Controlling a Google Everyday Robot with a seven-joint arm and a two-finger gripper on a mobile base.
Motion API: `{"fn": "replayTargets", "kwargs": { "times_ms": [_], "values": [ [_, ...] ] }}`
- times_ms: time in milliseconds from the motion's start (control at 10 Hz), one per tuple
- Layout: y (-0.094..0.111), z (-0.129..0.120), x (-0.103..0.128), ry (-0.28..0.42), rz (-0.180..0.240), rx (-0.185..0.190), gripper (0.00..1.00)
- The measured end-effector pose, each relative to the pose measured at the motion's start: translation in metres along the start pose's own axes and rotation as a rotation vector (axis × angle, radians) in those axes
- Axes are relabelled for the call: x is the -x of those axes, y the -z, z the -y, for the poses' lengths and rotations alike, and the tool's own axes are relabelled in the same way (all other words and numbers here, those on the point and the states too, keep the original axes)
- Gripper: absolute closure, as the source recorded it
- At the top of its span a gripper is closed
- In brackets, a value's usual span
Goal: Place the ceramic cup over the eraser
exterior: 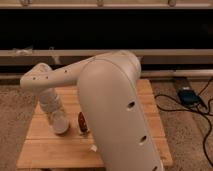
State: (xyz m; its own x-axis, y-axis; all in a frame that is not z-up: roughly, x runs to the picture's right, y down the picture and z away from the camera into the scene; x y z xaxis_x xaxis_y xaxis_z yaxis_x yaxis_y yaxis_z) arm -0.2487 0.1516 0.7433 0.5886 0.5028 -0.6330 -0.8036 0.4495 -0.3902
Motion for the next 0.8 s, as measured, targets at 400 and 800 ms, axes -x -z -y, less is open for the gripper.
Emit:
{"fn": "replayTargets", "kwargs": {
  "times_ms": [400,800],
  "values": [
    [-0.008,0.005,0.002,-0.004,0.000,-0.020,0.20],
    [0.030,0.004,-0.006,-0.006,0.082,-0.042,0.20]
  ]
}}
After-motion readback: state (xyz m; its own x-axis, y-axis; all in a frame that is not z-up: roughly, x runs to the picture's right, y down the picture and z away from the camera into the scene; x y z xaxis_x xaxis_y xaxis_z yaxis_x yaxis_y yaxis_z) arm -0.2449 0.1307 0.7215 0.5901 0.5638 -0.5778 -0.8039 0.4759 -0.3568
